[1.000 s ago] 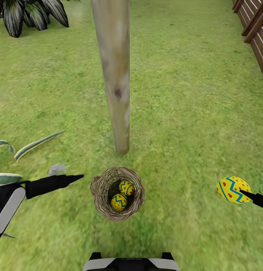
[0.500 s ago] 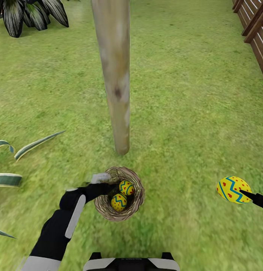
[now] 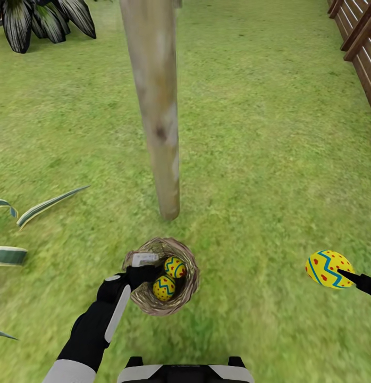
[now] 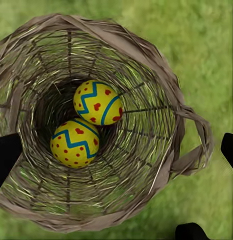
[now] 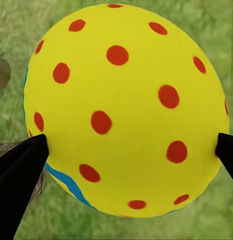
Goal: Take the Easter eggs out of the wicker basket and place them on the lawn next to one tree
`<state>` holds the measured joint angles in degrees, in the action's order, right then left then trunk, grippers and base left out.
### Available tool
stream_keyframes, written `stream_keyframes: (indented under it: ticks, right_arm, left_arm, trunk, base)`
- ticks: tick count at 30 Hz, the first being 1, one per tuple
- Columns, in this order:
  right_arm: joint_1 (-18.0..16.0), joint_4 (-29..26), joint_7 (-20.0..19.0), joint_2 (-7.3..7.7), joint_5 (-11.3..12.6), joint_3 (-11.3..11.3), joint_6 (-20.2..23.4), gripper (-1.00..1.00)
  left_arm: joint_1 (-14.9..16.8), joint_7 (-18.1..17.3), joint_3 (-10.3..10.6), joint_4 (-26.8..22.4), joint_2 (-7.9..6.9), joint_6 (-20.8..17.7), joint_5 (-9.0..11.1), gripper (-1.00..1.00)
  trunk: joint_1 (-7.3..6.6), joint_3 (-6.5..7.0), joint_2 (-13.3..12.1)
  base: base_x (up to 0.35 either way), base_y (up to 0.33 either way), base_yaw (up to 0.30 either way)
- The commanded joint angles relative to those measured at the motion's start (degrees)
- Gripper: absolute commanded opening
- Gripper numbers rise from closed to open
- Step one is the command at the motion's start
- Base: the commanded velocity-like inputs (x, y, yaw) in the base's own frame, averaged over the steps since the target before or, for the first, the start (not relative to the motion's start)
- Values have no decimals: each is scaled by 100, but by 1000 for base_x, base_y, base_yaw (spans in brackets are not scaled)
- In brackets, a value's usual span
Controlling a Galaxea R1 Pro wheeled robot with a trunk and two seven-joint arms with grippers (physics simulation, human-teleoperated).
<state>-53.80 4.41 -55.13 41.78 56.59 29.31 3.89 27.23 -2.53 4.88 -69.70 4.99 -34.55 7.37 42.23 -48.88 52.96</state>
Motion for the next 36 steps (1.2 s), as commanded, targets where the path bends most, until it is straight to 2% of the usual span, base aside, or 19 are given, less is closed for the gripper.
stream_keyframes:
  ticks: [1, 9, 18, 22, 23, 24, 25, 27, 28, 30, 33, 34, 36]
  right_arm:
    - [-9, 16, -32, -3, 58, 40, 42, -100]
    - [-8, 16, -32, -3, 54, 40, 42, -100]
    - [-8, 16, -24, -3, 54, 42, 42, -100]
    - [-8, 16, -26, -3, 54, 40, 42, -100]
    - [-8, 16, -28, -3, 54, 40, 42, -100]
    - [-8, 16, -29, -3, 54, 40, 42, -100]
    - [-8, 16, -29, -3, 54, 42, 42, -100]
    - [-8, 16, -32, -3, 54, 40, 42, -100]
    - [-9, 16, -32, -3, 54, 40, 42, -100]
    - [-8, 16, -32, -3, 54, 40, 42, -100]
    - [-8, 16, -32, -3, 54, 40, 42, -100]
    - [-8, 16, -32, -3, 54, 40, 42, -100]
    - [-8, 16, -32, -3, 54, 40, 42, -100]
  left_arm:
    - [2, 7, -5, 68, 2, -30, 41, 100]
    - [2, -2, -5, 228, 2, 224, 37, 100]
    - [2, -2, -5, 229, 0, 234, 39, 100]
    - [17, 34, -25, 222, 2, 185, 16, 100]
    - [105, 50, -28, 213, -3, 145, -8, 100]
    - [397, 71, -30, 221, -12, -117, -65, 100]
    - [712, 103, -30, 299, -15, -546, -107, 100]
    - [975, 200, -19, 687, 34, -862, -137, 100]
    - [1009, 243, -16, 947, 111, -864, -143, 100]
    - [1066, 306, -14, 1389, 170, -764, -155, 100]
    - [1112, 376, 19, 1637, 178, -622, -159, 100]
    - [1116, 385, 86, 1670, 169, -189, -154, 100]
    - [1117, 408, 115, 1682, 163, 120, -150, 100]
  trunk:
    - [2, -4, 4]
    - [2, -4, 4]
    - [2, -4, 4]
    - [2, -4, 4]
    - [2, -4, 4]
    - [2, -4, 4]
    - [2, -4, 4]
    - [2, -4, 4]
    - [2, -4, 4]
    - [2, -4, 4]
    - [2, -4, 4]
    - [2, -4, 4]
    - [2, -4, 4]
  base:
    - [133, -256, 0]
    - [106, -238, 20]
    - [3, -11, 276]
    - [0, 0, 79]
    - [0, 0, 8]
    - [0, 0, 3]
    - [0, 0, 1]
    - [0, 0, 0]
    - [0, 0, 0]
    - [0, 0, 0]
    - [0, 0, 0]
    - [0, 0, 0]
    - [0, 0, 0]
